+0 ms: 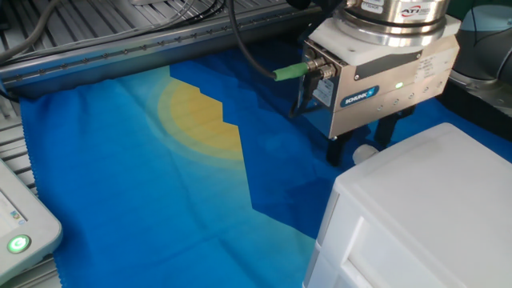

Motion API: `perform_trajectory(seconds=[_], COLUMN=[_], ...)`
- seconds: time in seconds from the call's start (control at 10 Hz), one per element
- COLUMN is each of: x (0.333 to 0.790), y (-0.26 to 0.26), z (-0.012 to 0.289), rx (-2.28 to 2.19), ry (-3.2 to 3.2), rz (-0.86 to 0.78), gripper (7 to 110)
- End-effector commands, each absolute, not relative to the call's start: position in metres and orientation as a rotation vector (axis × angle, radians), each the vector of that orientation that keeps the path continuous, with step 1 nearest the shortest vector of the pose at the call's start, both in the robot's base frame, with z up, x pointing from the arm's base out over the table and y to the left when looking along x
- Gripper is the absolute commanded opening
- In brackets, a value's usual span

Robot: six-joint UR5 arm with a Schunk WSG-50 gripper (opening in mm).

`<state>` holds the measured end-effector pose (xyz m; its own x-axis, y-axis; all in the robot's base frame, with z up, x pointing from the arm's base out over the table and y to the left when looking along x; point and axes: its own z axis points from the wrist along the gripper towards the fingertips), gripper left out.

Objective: Grasp the handle and open the drawer

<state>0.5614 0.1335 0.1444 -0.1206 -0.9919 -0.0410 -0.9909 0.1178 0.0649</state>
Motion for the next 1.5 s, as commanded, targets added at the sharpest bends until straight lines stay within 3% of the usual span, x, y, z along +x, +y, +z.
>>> perform_trajectory(seconds=[0.0,1.4], x=[0.552,0.549], y=[0.136,0.129], z=[0.145,0.137], rx=[2.046,2.031], ry=[-2.339,-2.317], rz=[-0.154,-0.063], gripper=[66,66])
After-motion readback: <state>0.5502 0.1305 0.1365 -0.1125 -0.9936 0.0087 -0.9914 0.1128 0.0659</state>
